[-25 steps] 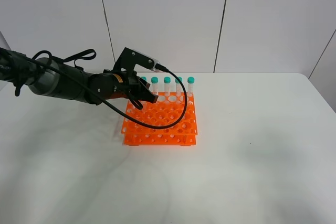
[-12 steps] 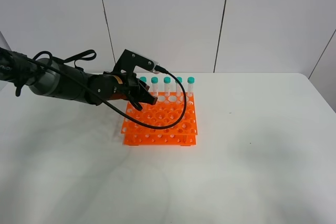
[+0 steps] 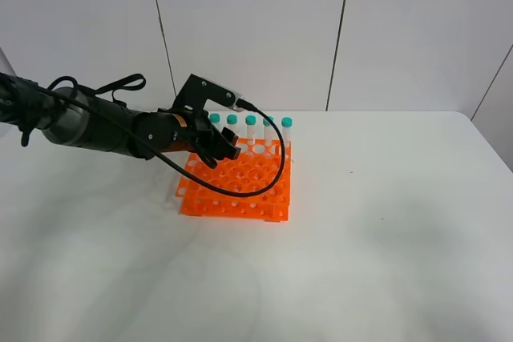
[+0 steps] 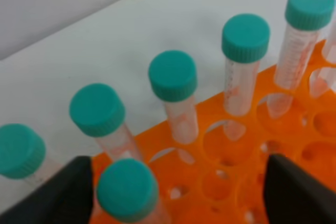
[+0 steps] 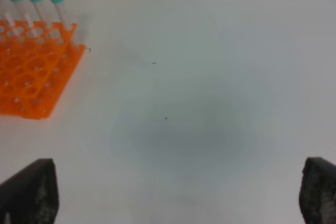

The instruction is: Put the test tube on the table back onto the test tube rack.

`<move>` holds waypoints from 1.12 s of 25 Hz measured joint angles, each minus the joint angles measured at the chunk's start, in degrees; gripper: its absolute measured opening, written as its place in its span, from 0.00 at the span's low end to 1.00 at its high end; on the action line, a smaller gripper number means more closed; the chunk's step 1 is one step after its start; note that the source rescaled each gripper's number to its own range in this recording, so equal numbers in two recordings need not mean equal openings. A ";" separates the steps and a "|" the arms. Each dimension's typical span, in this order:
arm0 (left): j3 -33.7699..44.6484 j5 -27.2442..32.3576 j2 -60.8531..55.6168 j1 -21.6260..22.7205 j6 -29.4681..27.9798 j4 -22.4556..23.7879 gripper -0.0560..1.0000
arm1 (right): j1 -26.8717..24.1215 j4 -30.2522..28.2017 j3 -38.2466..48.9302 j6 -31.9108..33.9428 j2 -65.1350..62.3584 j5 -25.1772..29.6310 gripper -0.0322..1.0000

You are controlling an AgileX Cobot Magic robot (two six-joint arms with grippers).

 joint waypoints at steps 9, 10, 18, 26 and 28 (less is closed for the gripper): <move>0.00 4.72 -9.84 0.00 -1.14 -0.04 0.84 | 0.00 0.00 0.00 0.00 0.00 0.00 1.00; 0.00 6.35 -11.01 0.17 -1.14 -0.04 0.89 | 0.00 0.00 0.00 0.00 0.00 0.00 1.00; -0.92 30.39 -15.77 7.03 -4.93 -3.28 0.99 | 0.00 0.00 0.00 0.00 0.00 0.00 1.00; -2.48 50.75 -15.09 17.35 -9.90 -3.44 1.00 | 0.00 0.00 0.00 0.00 0.00 0.00 1.00; -2.74 53.70 -15.09 19.65 -11.46 -3.44 1.00 | 0.00 0.00 0.00 0.00 0.00 0.00 1.00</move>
